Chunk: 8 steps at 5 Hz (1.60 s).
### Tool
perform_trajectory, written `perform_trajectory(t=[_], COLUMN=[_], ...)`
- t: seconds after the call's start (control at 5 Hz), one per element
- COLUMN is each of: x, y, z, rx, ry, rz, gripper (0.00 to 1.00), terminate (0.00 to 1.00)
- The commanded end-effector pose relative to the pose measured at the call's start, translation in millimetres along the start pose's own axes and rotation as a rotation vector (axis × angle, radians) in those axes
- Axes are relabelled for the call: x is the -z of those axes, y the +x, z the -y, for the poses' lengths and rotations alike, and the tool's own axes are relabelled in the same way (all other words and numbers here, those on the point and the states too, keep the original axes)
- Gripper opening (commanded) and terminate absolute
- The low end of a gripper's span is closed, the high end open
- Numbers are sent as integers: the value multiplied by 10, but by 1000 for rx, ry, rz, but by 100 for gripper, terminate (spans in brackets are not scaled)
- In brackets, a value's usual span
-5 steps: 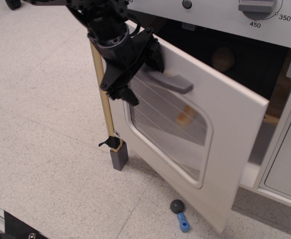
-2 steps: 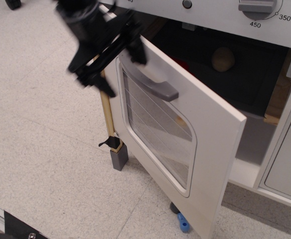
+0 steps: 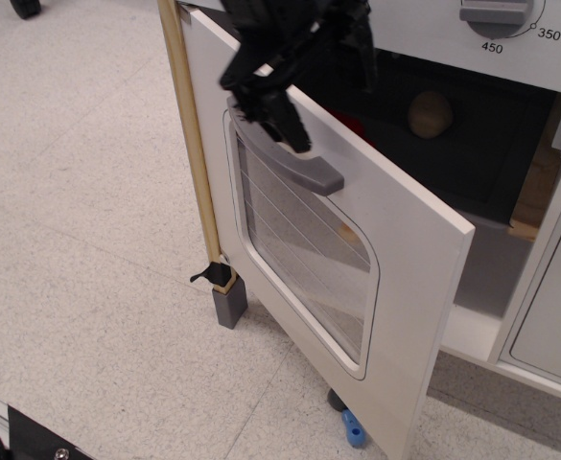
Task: Open oven
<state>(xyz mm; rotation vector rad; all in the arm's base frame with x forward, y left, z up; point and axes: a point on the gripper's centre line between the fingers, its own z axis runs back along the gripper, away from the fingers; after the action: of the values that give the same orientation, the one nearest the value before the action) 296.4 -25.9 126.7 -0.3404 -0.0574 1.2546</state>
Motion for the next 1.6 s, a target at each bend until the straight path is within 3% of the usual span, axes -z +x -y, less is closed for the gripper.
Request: perform_trajectory(t=[0.0, 0.2, 0.4, 0.8, 1.0, 1.2, 1.4], x=[262, 248, 137, 1, -55, -118, -209], y=[-41, 0, 99, 484, 689, 947, 1170], z=[-60, -270, -477, -1015, -1189, -1269, -1325], rx=[17, 52, 105, 277, 393, 580, 764], ry=[158, 204, 190, 232, 277, 276, 314], rz=[83, 102, 137, 146, 123, 153, 100], gripper=[100, 100, 100, 100, 100, 100, 100], terminate=[0, 0, 0, 0, 0, 0, 0])
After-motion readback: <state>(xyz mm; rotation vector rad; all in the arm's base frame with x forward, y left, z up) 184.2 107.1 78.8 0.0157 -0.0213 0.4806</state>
